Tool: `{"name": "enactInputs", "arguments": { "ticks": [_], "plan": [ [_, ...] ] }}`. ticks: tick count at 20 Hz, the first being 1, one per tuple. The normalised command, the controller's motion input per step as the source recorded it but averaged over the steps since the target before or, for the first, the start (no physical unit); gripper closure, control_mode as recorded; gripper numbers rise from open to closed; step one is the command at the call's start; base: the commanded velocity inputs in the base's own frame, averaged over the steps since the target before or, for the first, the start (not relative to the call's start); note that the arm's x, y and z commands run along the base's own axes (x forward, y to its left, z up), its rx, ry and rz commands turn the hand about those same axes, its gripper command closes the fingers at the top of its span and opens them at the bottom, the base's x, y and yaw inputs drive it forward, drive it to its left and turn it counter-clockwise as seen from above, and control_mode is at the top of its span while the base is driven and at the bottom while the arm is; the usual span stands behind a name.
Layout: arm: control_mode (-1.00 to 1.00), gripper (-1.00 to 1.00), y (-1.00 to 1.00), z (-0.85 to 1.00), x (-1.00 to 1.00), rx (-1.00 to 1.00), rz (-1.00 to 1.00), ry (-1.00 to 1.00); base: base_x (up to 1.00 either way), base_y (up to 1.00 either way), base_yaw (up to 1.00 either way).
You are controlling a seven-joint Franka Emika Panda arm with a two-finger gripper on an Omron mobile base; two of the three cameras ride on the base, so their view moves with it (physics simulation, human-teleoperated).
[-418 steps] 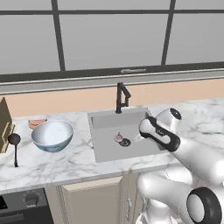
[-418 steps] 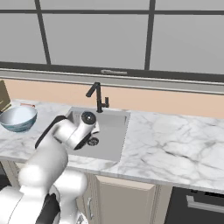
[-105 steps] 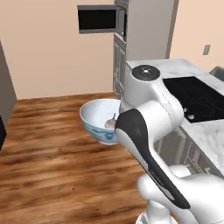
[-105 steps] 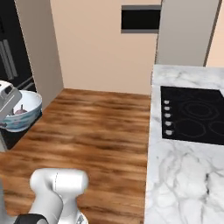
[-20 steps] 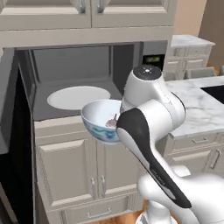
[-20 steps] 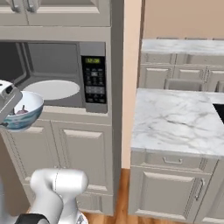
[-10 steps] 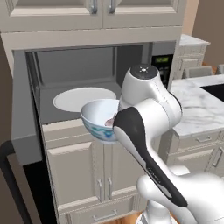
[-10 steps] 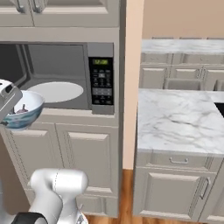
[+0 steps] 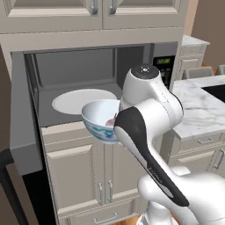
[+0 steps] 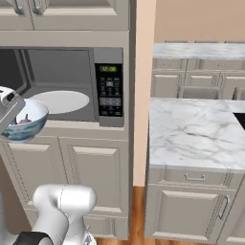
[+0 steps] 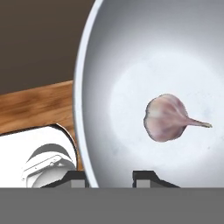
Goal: Pick the garlic from the sink and place it in the bowl. Then pick the bowl and place it in the microwave. Then close the microwave door and press the start button.
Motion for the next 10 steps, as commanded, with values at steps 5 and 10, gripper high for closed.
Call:
{"name": "enactInputs", "arguments": {
  "ticks": [5, 10],
  "plan": [
    [1.00, 1.00, 0.00, 0.00, 0.00, 0.00, 0.00, 0.00, 0.02, -0.03, 0.00],
    [-1.00, 1.00, -0.01, 0.00, 0.59, 0.00, 0.07, 0.00, 0.00, 0.00, 0.00]
  ]
}}
